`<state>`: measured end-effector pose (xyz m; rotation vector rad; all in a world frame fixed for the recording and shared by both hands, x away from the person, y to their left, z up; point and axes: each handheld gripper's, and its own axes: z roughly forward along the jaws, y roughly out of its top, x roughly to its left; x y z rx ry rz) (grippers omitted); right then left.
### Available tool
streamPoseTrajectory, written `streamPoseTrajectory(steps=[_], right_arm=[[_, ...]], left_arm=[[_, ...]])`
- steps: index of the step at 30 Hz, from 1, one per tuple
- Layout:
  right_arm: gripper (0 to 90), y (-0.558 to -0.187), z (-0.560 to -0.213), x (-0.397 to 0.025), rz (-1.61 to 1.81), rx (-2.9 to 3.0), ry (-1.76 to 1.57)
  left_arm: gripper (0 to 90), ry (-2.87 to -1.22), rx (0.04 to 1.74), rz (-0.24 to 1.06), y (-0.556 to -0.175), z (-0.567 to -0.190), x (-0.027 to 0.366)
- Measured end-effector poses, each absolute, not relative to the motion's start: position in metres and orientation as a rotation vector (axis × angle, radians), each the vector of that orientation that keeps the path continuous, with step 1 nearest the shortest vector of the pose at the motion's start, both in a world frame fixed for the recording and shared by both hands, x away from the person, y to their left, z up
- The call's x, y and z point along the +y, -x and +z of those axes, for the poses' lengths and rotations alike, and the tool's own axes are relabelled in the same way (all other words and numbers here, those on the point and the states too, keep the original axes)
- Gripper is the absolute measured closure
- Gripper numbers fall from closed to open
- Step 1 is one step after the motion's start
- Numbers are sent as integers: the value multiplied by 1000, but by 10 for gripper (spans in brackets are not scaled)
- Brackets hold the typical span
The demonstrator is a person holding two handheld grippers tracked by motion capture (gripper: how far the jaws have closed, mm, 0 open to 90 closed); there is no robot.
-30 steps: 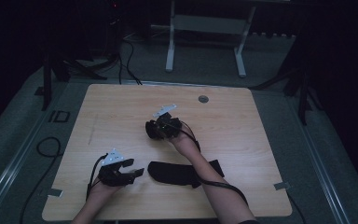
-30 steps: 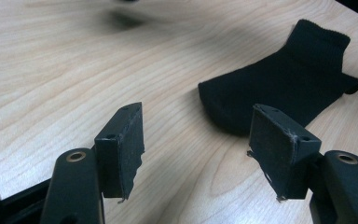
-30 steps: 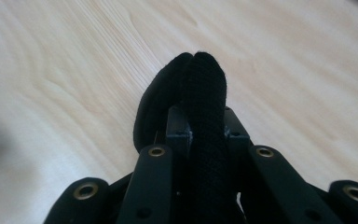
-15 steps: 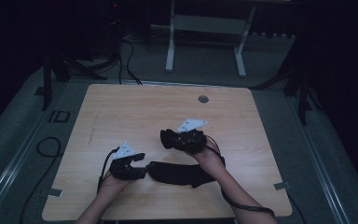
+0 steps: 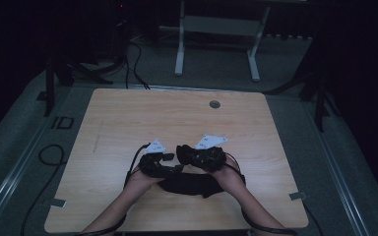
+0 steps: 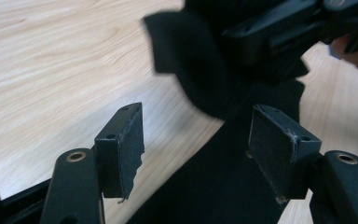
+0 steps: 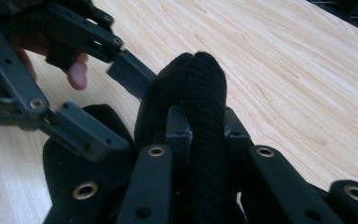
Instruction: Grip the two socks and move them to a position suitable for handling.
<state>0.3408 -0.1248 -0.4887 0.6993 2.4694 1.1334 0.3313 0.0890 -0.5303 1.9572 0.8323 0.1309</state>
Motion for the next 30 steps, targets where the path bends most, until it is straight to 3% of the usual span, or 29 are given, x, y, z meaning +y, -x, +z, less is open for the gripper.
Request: streamPoseTrajectory(steps=[3,7,9,12,22,24,26,30], right_arm=[[781,-342,-490,-125,1128,2473,-703],[780,-344,-491,-127,1137,2469,-715],[780,-345,-490,-130,1147,2464,-723],[776,-346,-488,-133,1154,2470,-714],[773,-344,-488,-142,1192,2481,-707],[793,-344,-487,-145,1181,2465,-711],[794,-348,-484,-157,1179,2417,-763],[795,-360,-479,-182,1193,2353,-881]], left_arm=[[470,-1942,832,123,-337,-527,86],[766,-1921,837,123,-342,-523,85],[845,-1938,823,139,-342,-520,83],[859,-1981,819,206,-339,-513,78],[864,-2046,831,258,-337,-507,79],[865,-2088,860,332,-338,-507,83],[865,-2050,909,269,-342,-510,94],[865,-2041,963,268,-344,-515,109]])
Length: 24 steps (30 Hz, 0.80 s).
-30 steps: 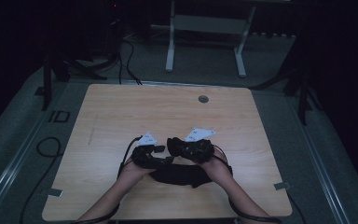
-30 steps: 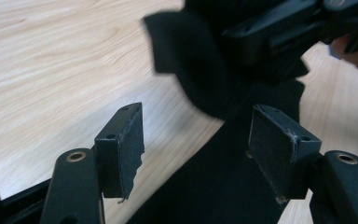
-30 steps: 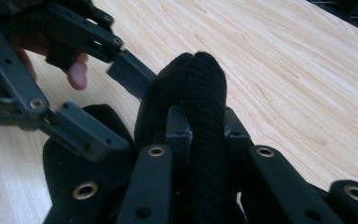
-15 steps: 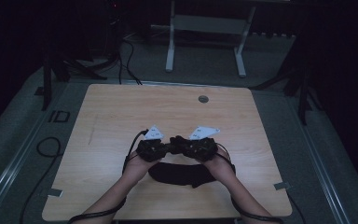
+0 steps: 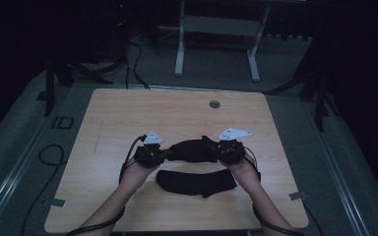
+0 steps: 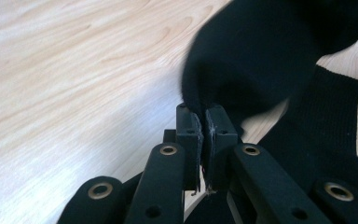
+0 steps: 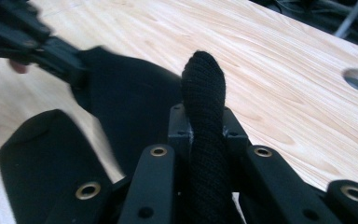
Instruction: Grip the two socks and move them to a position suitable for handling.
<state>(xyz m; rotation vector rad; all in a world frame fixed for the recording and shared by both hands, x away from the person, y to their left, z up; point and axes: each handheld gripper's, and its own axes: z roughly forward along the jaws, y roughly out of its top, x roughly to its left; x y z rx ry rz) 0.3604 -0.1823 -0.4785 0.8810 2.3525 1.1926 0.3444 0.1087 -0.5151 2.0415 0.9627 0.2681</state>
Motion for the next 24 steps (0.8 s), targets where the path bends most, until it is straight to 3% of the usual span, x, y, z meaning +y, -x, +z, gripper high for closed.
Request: streamPoseTrajectory(steps=[12,17,19,21,24], right_arm=[[789,-384,-509,-196,1075,2387,-990],[792,-389,-525,-211,1069,2415,-1081],[775,-389,-529,-212,1055,2428,-1087],[699,-389,-533,-213,1031,2436,-1103],[680,-391,-536,-218,1008,2417,-1133]], left_arm=[[863,-2141,997,301,-357,-533,109],[861,-2182,1015,232,-366,-542,118],[860,-2207,1018,245,-368,-545,116],[858,-2218,1020,257,-370,-547,114],[850,-2226,1020,253,-373,-550,115]])
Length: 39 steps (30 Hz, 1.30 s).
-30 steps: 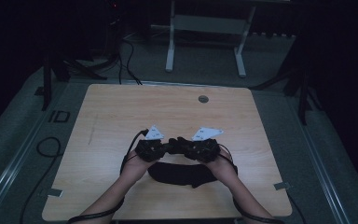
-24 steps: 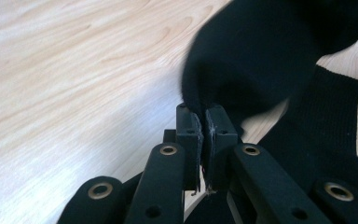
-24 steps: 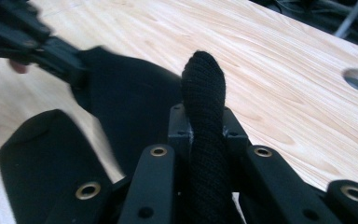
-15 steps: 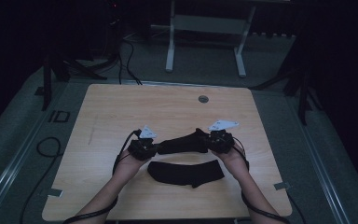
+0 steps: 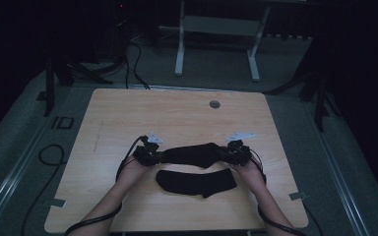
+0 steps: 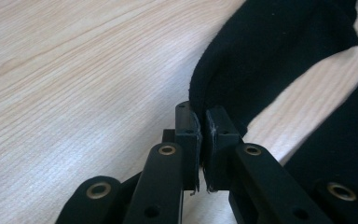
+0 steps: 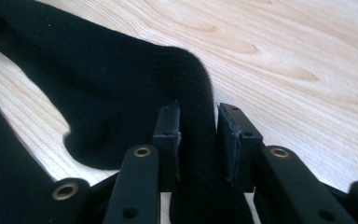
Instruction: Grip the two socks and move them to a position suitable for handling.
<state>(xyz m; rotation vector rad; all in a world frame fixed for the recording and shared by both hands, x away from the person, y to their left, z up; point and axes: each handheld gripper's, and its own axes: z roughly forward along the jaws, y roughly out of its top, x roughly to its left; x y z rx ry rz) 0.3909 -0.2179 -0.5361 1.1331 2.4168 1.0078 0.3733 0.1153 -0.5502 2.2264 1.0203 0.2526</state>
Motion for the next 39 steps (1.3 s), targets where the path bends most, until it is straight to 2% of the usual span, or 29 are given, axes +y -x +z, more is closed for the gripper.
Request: streamPoseTrajectory(steps=[6,13,18,20,21,23,26,28,36,39], right_arm=[[655,-391,-537,-228,995,2403,-1184],[665,-393,-543,-232,930,2421,-1224],[632,-392,-542,-232,908,2446,-1222],[641,-390,-537,-233,937,2435,-1201],[679,-390,-534,-233,947,2424,-1186],[742,-389,-528,-233,978,2394,-1163],[884,-391,-520,-229,1008,2370,-1135],[898,-394,-519,-225,1017,2365,-1122],[898,-413,-540,-211,938,2420,-1129],[898,-416,-551,-212,897,2436,-1160]], left_arm=[[847,-2208,1070,261,-378,-554,121],[831,-2211,1086,265,-381,-555,124],[572,-2154,1146,335,-382,-553,131],[555,-2122,1132,341,-381,-549,134],[561,-2119,1129,351,-380,-548,135],[629,-2103,1124,380,-378,-545,136],[815,-2093,1067,382,-375,-542,132],[893,-2111,1036,378,-375,-543,126],[897,-2180,1060,336,-384,-558,110],[897,-2159,1074,320,-387,-561,112]])
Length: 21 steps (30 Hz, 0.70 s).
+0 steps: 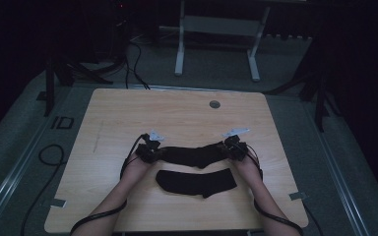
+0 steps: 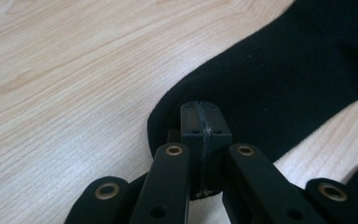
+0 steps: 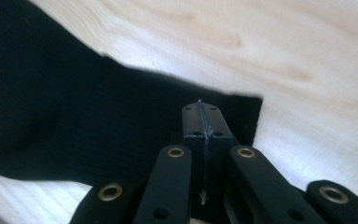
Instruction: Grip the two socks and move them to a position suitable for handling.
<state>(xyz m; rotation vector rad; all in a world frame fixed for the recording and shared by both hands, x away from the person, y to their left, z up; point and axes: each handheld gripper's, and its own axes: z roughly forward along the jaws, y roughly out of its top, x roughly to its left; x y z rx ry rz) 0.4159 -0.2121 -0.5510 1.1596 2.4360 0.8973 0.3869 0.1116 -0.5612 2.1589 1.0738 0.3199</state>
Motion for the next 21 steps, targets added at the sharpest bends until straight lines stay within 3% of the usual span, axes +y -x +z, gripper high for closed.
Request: streamPoseTrajectory(steps=[16,21], right_arm=[[888,-394,-556,-231,969,2420,-1171],[839,-395,-553,-230,982,2425,-1170]], left_arm=[[896,-2150,1056,281,-386,-562,111],[857,-2148,1051,268,-385,-560,113]])
